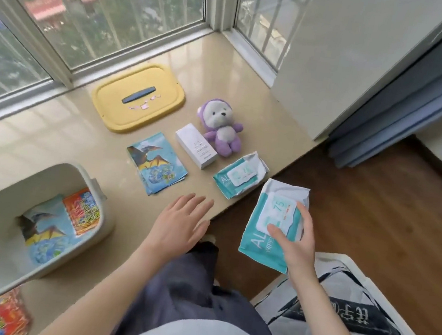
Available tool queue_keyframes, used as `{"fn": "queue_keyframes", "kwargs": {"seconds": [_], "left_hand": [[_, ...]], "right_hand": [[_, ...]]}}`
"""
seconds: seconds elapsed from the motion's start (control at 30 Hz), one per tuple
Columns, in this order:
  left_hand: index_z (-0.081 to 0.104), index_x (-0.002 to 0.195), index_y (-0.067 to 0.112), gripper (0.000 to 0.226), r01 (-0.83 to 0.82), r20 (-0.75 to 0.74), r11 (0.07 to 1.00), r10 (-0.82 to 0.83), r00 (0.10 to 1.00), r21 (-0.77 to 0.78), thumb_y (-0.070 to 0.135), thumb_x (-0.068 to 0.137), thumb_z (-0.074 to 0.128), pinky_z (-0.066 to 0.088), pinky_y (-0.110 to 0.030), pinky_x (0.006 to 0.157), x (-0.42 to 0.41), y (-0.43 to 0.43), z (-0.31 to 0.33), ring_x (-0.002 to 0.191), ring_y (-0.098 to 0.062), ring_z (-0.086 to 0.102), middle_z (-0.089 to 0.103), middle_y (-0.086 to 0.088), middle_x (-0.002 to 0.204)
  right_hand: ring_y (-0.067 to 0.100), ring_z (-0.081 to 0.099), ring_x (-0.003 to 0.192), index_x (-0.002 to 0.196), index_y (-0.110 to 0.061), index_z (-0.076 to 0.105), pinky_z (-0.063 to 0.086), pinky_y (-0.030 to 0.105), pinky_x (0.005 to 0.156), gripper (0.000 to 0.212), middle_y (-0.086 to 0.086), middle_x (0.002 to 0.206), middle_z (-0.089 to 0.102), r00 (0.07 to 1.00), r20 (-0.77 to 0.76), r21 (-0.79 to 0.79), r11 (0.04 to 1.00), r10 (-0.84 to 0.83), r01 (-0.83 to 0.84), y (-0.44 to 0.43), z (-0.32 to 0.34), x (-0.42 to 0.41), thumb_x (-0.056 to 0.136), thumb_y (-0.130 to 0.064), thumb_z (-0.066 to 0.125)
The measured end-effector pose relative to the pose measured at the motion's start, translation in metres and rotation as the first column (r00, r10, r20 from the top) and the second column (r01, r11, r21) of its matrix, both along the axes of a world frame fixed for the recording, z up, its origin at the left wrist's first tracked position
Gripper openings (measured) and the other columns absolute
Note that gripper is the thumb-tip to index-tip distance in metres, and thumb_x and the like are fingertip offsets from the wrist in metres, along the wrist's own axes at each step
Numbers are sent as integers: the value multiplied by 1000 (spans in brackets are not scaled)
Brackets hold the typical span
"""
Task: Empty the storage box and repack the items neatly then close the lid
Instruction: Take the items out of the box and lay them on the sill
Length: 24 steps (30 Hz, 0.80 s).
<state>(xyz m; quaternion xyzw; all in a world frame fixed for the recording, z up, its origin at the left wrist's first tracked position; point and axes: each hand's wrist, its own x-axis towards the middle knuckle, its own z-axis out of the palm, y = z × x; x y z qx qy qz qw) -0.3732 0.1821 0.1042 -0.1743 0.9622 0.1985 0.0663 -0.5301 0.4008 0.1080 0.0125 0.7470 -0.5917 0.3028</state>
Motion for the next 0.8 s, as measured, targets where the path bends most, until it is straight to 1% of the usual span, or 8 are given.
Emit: {"fn": "queue_keyframes", "kwargs": {"seconds": [0.13, 0.27, 0.4, 0.47, 0.57, 0.63, 0.7, 0.8], "left_hand": [[47, 144, 21, 58, 4, 24, 1000, -5, 1000, 8, 48, 98, 23, 36, -42, 110, -40, -38, -17, 133, -29, 46, 54, -3, 141], [46, 143, 20, 57, -16, 47, 1000, 15, 999, 11, 47, 98, 24, 38, -43, 109, -69, -70, -37, 131, -28, 45, 54, -3, 140], [50, 140, 16, 56, -54, 53, 998, 53, 997, 23, 44, 97, 27, 39, -42, 106, -91, -82, -64, 128, -29, 48, 56, -6, 137], [51, 140, 15, 55, -79, 54, 996, 77, 996, 35, 42, 97, 28, 38, -43, 108, -97, -84, -83, 131, -30, 46, 55, -7, 139], [49, 141, 14, 54, -127, 48, 991, 125, 991, 43, 39, 97, 32, 34, -45, 112, -103, -84, -121, 135, -32, 43, 51, -8, 144], [46, 143, 14, 54, -162, 35, 986, 160, 986, 44, 37, 96, 36, 29, -44, 116, -106, -82, -152, 138, -32, 40, 48, -8, 147], [44, 145, 13, 54, -157, 18, 987, 157, 987, 34, 35, 96, 38, 26, -44, 117, -108, -82, -183, 141, -31, 37, 44, -8, 150], [42, 147, 12, 55, -177, 1, 984, 177, 984, 12, 34, 97, 40, 23, -45, 118, -110, -83, -227, 143, -30, 34, 42, -8, 152]], "right_hand": [[9, 53, 122, 132, -50, 44, 56, 34, 86, 74, -18, 132, 51, 998, 49, -1, 999, -43, 43, -35, -15, -34, 79, -15, 82], [6, 52, 122, 133, -48, 43, 55, 26, 82, 75, -22, 130, 50, 997, 71, 27, 999, -23, 21, -69, -36, -64, 79, -16, 82], [6, 51, 124, 134, -47, 43, 55, 30, 89, 76, -19, 134, 49, 997, 78, 40, 999, -26, 23, -97, -65, -88, 78, -14, 82], [7, 51, 125, 134, -47, 42, 55, 33, 93, 75, -18, 135, 49, 996, 89, 49, 999, -22, 18, -110, -84, -99, 78, -15, 82], [7, 51, 124, 134, -46, 42, 53, 41, 98, 75, -17, 134, 50, 996, 82, 53, 998, -30, 26, -129, -119, -113, 77, -15, 82], [6, 52, 122, 135, -45, 43, 53, 41, 99, 76, -17, 133, 51, 996, 70, 55, 997, -51, 47, -140, -143, -119, 77, -14, 82], [4, 53, 121, 136, -44, 43, 53, 40, 98, 76, -18, 133, 50, 995, 53, 50, 995, -85, 82, -149, -166, -120, 78, -13, 81], [4, 51, 124, 136, -45, 42, 53, 41, 99, 77, -17, 137, 48, 989, 5, 32, 989, -145, 145, -156, -200, -117, 77, -15, 82]]}}
